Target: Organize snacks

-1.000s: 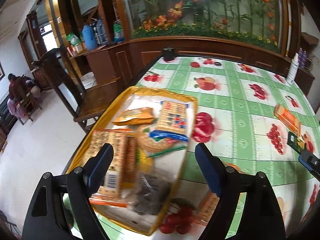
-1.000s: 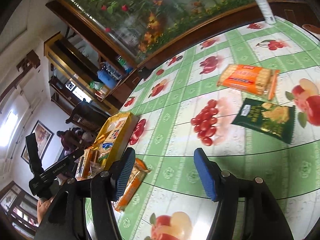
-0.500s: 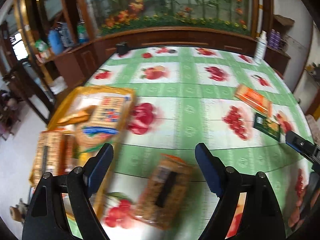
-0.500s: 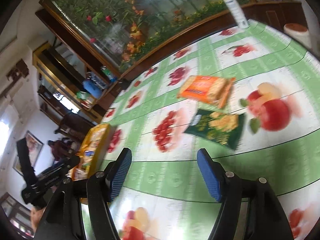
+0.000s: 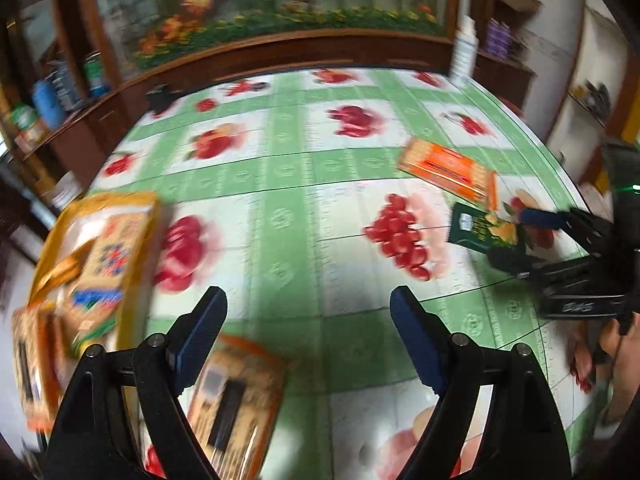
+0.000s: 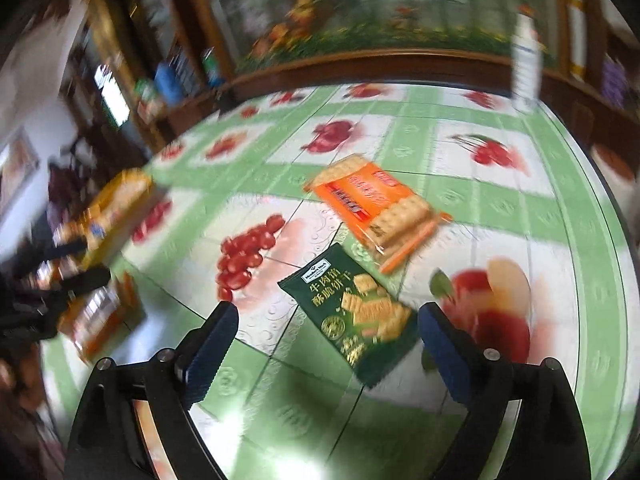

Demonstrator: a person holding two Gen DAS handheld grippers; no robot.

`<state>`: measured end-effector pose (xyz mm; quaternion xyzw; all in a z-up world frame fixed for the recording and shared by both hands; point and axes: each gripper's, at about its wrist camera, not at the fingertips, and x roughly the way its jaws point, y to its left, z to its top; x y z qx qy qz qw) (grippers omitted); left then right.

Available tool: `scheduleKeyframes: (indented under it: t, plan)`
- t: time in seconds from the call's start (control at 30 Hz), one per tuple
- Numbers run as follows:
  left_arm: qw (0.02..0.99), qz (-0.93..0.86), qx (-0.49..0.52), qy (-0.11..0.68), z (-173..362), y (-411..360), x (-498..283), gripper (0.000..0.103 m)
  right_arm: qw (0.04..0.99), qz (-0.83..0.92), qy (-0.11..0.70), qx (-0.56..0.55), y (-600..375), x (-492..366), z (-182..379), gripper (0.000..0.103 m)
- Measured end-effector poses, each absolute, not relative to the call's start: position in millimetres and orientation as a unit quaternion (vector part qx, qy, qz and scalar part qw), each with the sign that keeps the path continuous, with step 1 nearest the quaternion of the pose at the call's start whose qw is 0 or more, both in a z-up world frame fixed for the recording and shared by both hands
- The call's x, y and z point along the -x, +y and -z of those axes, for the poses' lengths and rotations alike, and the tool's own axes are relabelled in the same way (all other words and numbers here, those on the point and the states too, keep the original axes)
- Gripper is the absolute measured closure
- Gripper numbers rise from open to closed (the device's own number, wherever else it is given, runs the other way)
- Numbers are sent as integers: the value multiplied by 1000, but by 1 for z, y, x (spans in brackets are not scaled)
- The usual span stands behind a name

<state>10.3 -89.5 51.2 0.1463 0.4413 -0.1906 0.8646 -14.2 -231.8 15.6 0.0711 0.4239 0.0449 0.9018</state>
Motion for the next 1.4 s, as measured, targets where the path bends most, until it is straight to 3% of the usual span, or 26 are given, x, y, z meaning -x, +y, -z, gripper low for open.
scheduleKeyframes:
  t: [0.23,0.33,0.37,0.47,0.63,0.97,1.07,1.2,1.33,1.4]
  plan:
    - [845,221,-176,455,-50,-141,-38,19,879,-35,475,16,-218,-9,8,11]
    - [833,229,-134,486,-46,-161,-55,19,880,-15,475,10,-221,-2,6,34]
    - [828,234,-113,498,-44,-170,-61,19,880,-5,475,0,-225,1,3,49]
    - [810,226,-66,537,-31,-196,-80,19,880,-10,469,-71,-243,16,-1,57]
    - [775,180,-8,605,0,-234,-107,19,886,-10,451,-108,-255,38,-1,60]
    - [776,138,85,609,-5,-254,-131,18,884,-25,426,-192,-281,43,2,61]
    - [779,135,25,612,-2,-269,-140,15,880,-28,421,-221,-292,46,3,61]
    - [784,150,-110,592,9,-294,-131,3,877,-30,417,-236,-294,49,3,60]
    - [802,190,-138,549,5,-283,-112,3,878,-33,417,-234,-292,48,3,54]
    - [810,201,-145,532,2,-267,-105,8,880,-34,417,-226,-288,46,2,44]
